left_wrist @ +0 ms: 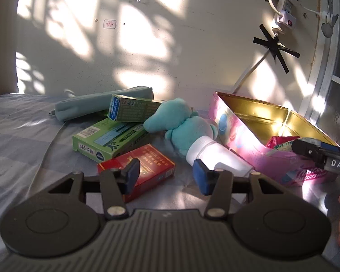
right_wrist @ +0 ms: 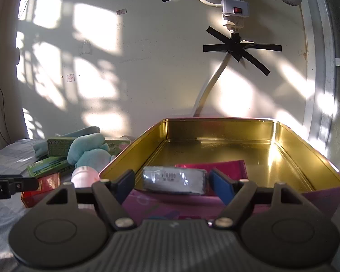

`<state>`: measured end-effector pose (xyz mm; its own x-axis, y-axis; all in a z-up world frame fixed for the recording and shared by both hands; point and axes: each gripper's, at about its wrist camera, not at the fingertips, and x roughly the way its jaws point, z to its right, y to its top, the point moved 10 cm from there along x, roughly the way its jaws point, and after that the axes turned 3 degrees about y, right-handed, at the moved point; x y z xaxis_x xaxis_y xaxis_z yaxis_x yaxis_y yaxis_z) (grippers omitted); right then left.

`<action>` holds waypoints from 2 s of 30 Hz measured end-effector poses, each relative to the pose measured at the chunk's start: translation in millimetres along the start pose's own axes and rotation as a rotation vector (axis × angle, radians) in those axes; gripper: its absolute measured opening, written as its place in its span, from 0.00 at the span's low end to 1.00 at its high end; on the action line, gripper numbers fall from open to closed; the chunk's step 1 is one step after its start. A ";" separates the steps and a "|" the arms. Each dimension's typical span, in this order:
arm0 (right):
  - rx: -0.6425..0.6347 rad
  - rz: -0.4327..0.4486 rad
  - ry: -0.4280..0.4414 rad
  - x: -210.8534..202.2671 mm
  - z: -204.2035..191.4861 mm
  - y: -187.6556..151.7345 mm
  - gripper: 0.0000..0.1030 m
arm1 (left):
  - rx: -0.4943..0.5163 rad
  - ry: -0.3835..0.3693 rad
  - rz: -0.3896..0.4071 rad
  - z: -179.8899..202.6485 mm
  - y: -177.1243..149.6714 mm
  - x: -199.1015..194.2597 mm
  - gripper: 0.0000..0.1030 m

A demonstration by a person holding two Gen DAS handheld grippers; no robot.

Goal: Organize objects
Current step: 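Lower the card box into the pink tin and open the right gripper, then grasp the white pill bottle with the right gripper, then place the pill bottle into the pink tin and release it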

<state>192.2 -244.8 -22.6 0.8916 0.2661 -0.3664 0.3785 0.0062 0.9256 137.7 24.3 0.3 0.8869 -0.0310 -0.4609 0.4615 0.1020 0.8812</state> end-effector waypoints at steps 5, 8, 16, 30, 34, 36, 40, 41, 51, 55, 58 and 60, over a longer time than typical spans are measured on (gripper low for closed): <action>0.082 0.036 0.065 -27.7 -14.7 -7.0 0.66 | -0.032 0.023 -0.018 -25.5 -15.9 2.5 0.53; 0.075 0.020 0.129 -35.5 -35.0 -14.7 0.60 | -0.064 0.027 -0.040 -37.8 -26.2 7.9 0.53; -0.160 -0.078 0.221 -10.5 -105.6 -28.6 0.54 | -0.211 -0.048 -0.034 -55.2 -27.2 4.4 0.53; -0.126 -0.224 0.189 42.3 -104.8 -55.7 0.51 | -0.318 -0.133 -0.056 -63.4 -29.9 6.4 0.57; -0.128 -0.219 0.215 44.7 -109.4 -53.0 0.51 | -0.295 -0.137 -0.048 -60.1 -29.4 5.0 0.57; -0.108 -0.211 0.228 42.7 -107.7 -51.5 0.51 | -0.284 -0.138 -0.046 -58.5 -29.0 4.8 0.57; -0.102 -0.218 0.266 23.0 -100.6 -53.1 0.51 | -0.268 -0.153 -0.045 -55.1 -28.7 4.3 0.57; -0.106 -0.224 0.282 13.8 -97.7 -55.2 0.51 | -0.264 -0.165 -0.048 -53.4 -28.8 4.6 0.57; -0.117 -0.246 0.286 -71.9 -24.3 -77.3 0.57 | -0.035 -0.458 -0.121 51.2 -36.3 -11.5 0.57; -0.034 -0.217 0.233 -74.8 3.9 -71.2 0.57 | -0.016 -0.509 -0.163 85.3 -36.0 -6.6 0.68; -0.047 -0.221 0.229 -74.7 4.8 -76.6 0.61 | -0.006 -0.518 -0.175 100.0 -32.5 0.3 0.71; -0.052 -0.235 0.233 -70.6 4.0 -81.9 0.61 | 0.010 -0.523 -0.189 108.2 -33.1 4.8 0.71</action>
<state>99.3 -267.9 -72.9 0.6985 0.4644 -0.5444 0.5485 0.1412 0.8241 128.9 -86.8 -19.8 0.6788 -0.5376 -0.5001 0.6118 0.0374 0.7901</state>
